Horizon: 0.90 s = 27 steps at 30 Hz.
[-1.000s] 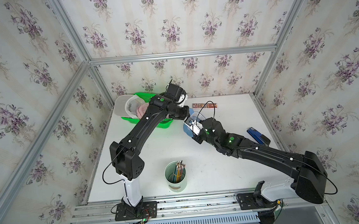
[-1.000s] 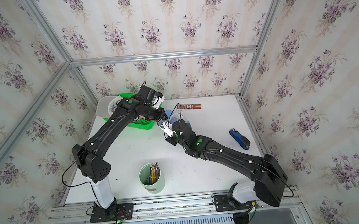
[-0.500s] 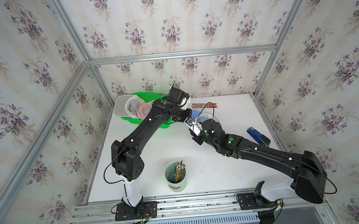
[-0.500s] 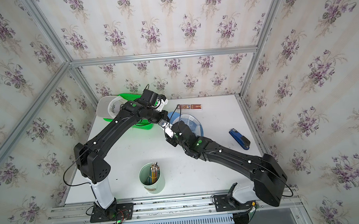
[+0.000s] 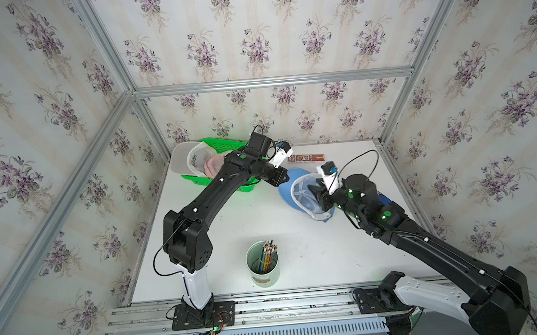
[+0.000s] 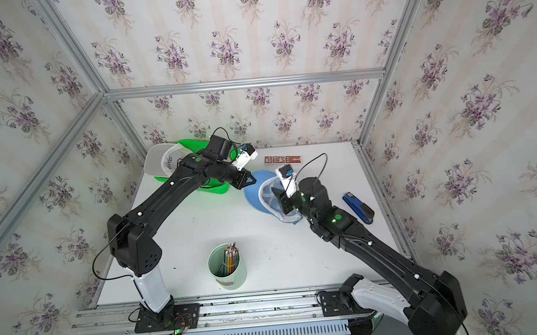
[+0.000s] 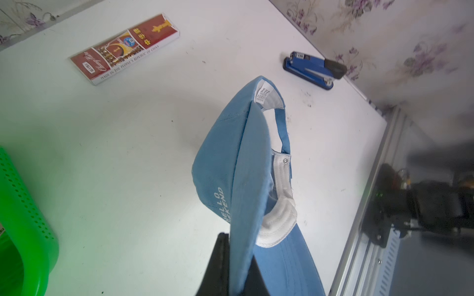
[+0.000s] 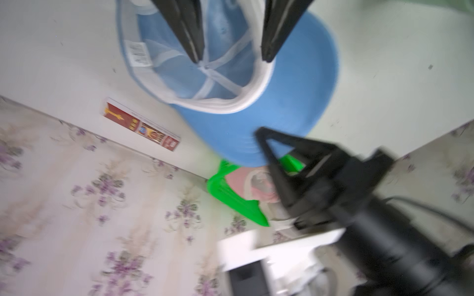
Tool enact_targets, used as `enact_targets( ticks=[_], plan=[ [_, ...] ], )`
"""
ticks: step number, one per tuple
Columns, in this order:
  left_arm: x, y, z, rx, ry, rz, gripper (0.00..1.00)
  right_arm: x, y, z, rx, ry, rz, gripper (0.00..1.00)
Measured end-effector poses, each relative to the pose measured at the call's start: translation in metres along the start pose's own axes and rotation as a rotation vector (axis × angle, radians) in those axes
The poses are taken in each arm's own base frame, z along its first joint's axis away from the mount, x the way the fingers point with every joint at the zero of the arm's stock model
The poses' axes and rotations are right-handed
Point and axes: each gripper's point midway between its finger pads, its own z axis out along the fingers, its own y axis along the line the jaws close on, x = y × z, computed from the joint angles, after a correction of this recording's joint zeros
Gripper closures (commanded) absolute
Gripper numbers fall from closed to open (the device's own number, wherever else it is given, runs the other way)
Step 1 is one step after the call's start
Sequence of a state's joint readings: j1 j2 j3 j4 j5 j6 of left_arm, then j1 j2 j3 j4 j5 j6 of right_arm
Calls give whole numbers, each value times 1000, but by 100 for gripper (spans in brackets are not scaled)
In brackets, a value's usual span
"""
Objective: Turn the baseball cap inside out
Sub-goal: Turn over the baseball cap.
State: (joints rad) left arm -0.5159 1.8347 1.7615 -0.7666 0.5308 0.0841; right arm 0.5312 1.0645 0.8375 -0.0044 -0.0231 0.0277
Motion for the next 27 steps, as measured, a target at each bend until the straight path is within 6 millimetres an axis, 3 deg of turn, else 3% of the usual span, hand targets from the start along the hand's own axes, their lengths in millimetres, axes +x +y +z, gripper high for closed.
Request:
enact_targets(
  ticks=[2,3,7,10,12,16,20,24,27],
  plan=[
    [5,-4,-3,9,-14,47,100,2,-31,7,67,14,99,99],
    [5,-6,-5,14,-27,60,100,8,-33,13,57,37,120,100],
    [-6,-18,-19,32,-112,118,100,41,-23,33,-15,136,184,100],
    [-20,-23,-27,39,-172,150,100,73,-16,33,-43,197,220,100],
    [-29,-26,-30,44,-201,167,100,85,-13,32,-56,212,244,100],
    [-38,-40,-32,59,-231,198,100,86,-4,42,-101,199,265,100],
    [-50,-57,-48,68,-287,223,100,101,2,67,-117,245,290,100],
    [-63,-61,-71,51,-354,211,100,110,-11,83,-46,236,289,100],
    [-69,-64,-77,49,-371,198,100,95,-18,79,-7,183,279,97]
  ],
)
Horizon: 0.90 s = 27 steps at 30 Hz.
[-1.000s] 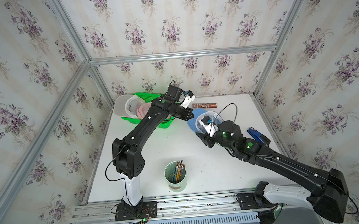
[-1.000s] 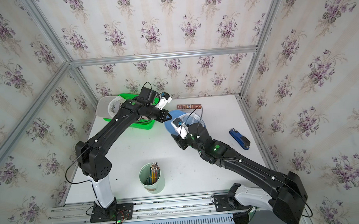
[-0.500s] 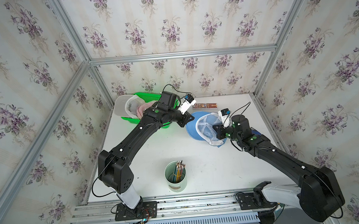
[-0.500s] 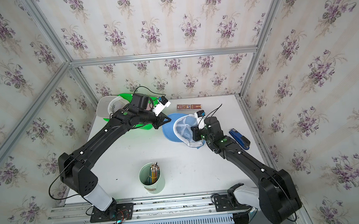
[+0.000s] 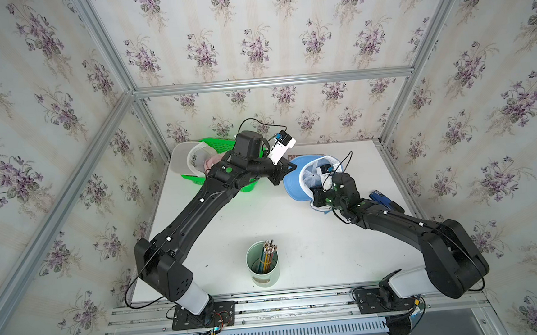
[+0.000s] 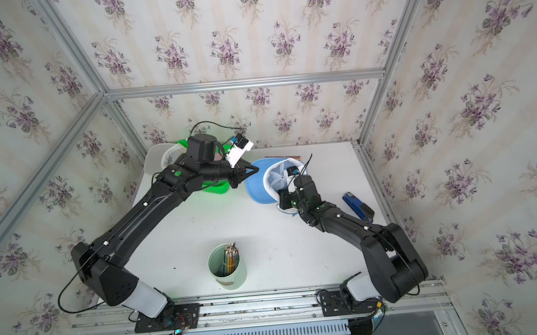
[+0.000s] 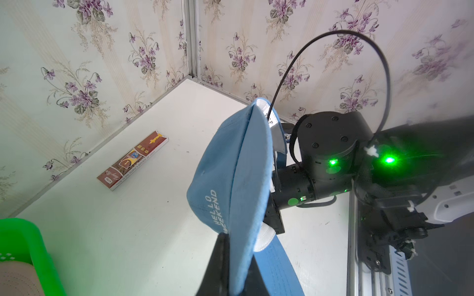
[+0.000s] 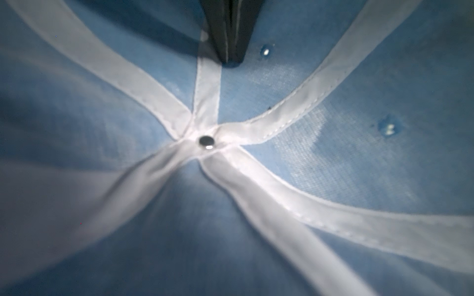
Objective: Turn the baseball cap inside out
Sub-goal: Turn over the baseball cap.
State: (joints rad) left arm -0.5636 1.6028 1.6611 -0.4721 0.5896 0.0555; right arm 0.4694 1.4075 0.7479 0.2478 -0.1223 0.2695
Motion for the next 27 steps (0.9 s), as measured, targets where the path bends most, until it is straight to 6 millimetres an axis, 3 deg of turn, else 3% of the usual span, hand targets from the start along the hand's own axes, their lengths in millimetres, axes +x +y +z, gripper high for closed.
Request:
enact_targets(
  ticks=[5,10,17,22,27],
  plan=[
    [-8,9,0,-46,-4,-10,100,-40,10,-45,-8,-156,-21,92],
    [7,25,10,-121,69,-60,100,-53,21,-73,-41,-230,-36,91],
    [16,17,16,-150,104,-86,100,-50,16,-57,-26,-210,-36,93],
    [28,11,20,-210,152,-109,100,-71,19,-39,-27,-248,-28,89],
    [34,4,18,-227,160,-139,100,-83,24,-23,-52,-260,-8,96]
  ],
)
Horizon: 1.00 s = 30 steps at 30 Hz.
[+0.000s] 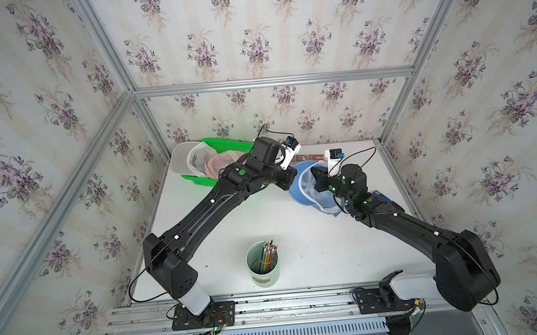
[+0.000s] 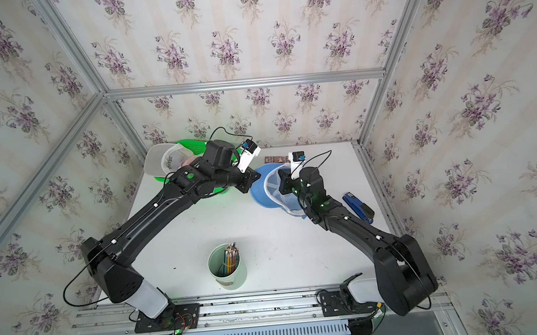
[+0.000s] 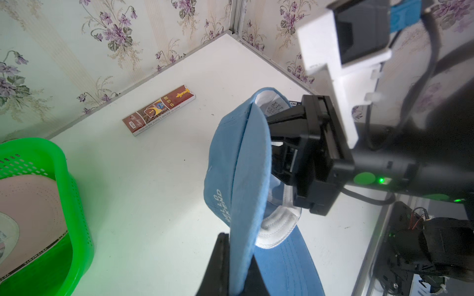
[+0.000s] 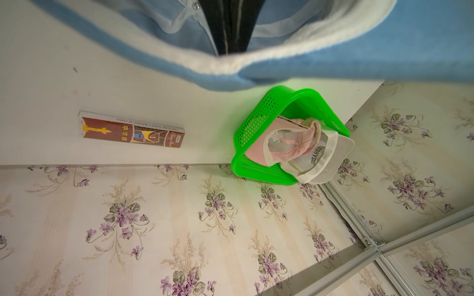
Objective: Turn the baseball cap inside out
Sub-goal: Turn over the baseball cap.
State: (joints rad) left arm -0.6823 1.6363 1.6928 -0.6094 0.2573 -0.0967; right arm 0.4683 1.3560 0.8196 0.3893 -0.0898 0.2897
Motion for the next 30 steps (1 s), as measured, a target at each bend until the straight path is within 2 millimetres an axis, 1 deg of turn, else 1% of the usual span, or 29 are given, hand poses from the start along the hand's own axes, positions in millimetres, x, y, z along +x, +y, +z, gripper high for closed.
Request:
enact_targets(
  ticks=[3,6,9,12,15,17,19,21,24,27,30],
  plan=[
    [-4,3,-6,-22,-16,-27,100,4,1,-6,-13,-13,22,100],
    [-13,5,-10,-37,-38,-50,100,9,1,-12,-23,-22,41,100],
    [-19,0,-11,-7,-49,-72,100,10,1,-10,-29,-34,47,100],
    [-18,-9,-8,38,-36,-77,100,11,1,0,-36,-31,71,100],
    [-11,-15,-8,69,-9,-80,100,1,8,17,-58,-44,78,99],
    [-10,-14,-10,72,-7,-83,100,-5,12,27,-69,-54,89,99],
    [-10,-13,-16,60,-9,-87,100,-10,15,31,-78,-60,92,98],
    [-11,-10,-19,40,-17,-85,100,-14,17,27,-83,-71,94,95],
    [-10,-1,-22,2,-18,-100,100,-25,23,11,-97,-105,91,91],
    [-11,11,-24,-46,-26,-125,100,-34,26,-8,-103,-137,90,90],
    [-14,17,-25,-69,-38,-133,100,-34,23,-14,-83,-139,90,92]
  ],
)
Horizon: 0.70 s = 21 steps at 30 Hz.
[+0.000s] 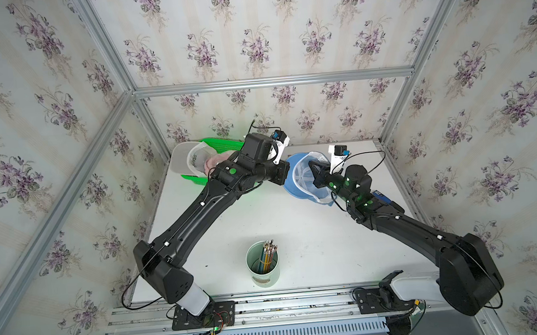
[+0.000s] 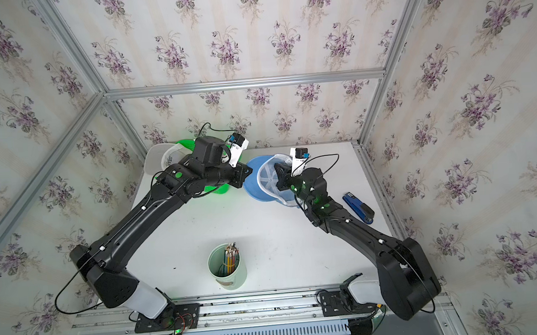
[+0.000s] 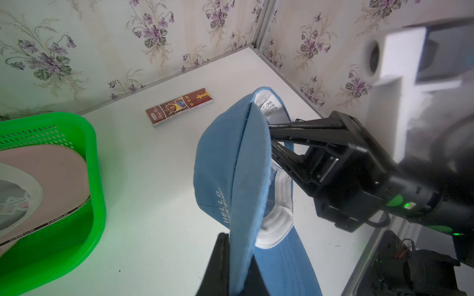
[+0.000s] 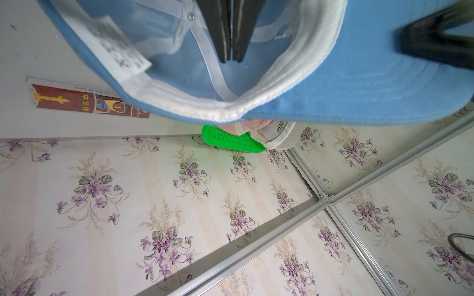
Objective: Turn the baseball cap inside out
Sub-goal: Turn over the baseball cap.
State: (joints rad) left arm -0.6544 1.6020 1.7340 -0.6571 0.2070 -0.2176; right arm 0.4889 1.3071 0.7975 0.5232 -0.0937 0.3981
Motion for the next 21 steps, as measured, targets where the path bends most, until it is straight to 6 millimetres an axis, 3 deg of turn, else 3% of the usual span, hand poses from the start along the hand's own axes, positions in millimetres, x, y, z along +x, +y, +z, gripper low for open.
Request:
enact_targets(
  ticks=[8,13,17,21],
  plan=[
    [1,-11,-6,45,-5,-17,100,25,-25,17,97,74,-8,92],
    [11,-27,-11,96,14,-38,100,22,-39,39,174,60,-33,89],
    [19,-27,-15,83,13,-73,100,13,-38,48,176,43,-41,80],
    [13,-16,-13,36,-8,-77,100,4,-23,31,128,34,-51,75]
  ],
)
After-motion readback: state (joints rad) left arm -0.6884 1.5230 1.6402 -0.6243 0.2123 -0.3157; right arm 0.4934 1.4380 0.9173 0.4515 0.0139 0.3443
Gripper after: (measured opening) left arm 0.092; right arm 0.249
